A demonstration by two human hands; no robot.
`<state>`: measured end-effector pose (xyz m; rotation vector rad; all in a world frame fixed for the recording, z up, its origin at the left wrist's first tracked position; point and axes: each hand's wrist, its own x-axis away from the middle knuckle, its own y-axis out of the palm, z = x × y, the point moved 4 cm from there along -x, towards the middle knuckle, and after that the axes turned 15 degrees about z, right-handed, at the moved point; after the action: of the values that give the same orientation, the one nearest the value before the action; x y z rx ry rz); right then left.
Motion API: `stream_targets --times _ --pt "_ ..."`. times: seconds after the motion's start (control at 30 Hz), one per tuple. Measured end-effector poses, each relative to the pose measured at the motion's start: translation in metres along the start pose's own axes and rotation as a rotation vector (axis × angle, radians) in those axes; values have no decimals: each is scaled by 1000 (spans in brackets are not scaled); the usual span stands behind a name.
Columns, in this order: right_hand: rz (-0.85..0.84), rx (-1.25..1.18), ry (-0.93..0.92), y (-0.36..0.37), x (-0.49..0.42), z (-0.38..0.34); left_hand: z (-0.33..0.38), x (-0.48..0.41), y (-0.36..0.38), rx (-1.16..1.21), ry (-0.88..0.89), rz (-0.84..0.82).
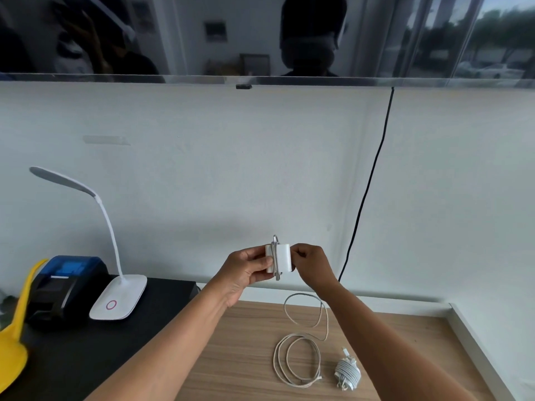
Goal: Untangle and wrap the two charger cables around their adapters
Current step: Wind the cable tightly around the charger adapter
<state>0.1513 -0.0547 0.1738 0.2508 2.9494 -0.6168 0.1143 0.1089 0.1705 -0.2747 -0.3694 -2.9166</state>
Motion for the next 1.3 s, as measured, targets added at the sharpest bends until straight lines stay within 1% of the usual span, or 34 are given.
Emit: stream_targets --times 0.1,0.2,0.33,0.47,0.53,0.6,0.7,0.77,0.9,1.03,1.17,1.3 --pt "-19 -26 -30 1 3 0 0 -1 -1 18 -5 51" --pt "-103 -62 -58 5 9 -4 -2 -4 -5 71 -32 128" --pt "-202 -209 92 5 16 -4 -6 -6 -6 106 -42 213" --pt "-210 -254 89 3 21 -9 -7 -1 -2 134 -29 218" --pt "-195 -245 76 1 22 -10 -5 1 0 117 -31 198" --pt "-206 -214 61 -2 21 -13 -3 2 -1 96 -66 140" --pt "-281 -168 48 -5 18 -15 5 3 -6 63 -142 -8" --pt "-338 -151 38 -7 16 -17 10 4 -9 42 -178 -59" --pt "-400 -100 5 -8 12 -20 19 7 -11 -97 -172 -93" --pt "-440 -87 -14 -5 11 -21 23 12 -17 -211 -219 -141" --pt "-431 -94 3 -4 10 -20 20 12 -23 -201 -255 -163" --pt "-431 -71 -11 -3 8 -20 14 13 -24 -138 -266 -135"
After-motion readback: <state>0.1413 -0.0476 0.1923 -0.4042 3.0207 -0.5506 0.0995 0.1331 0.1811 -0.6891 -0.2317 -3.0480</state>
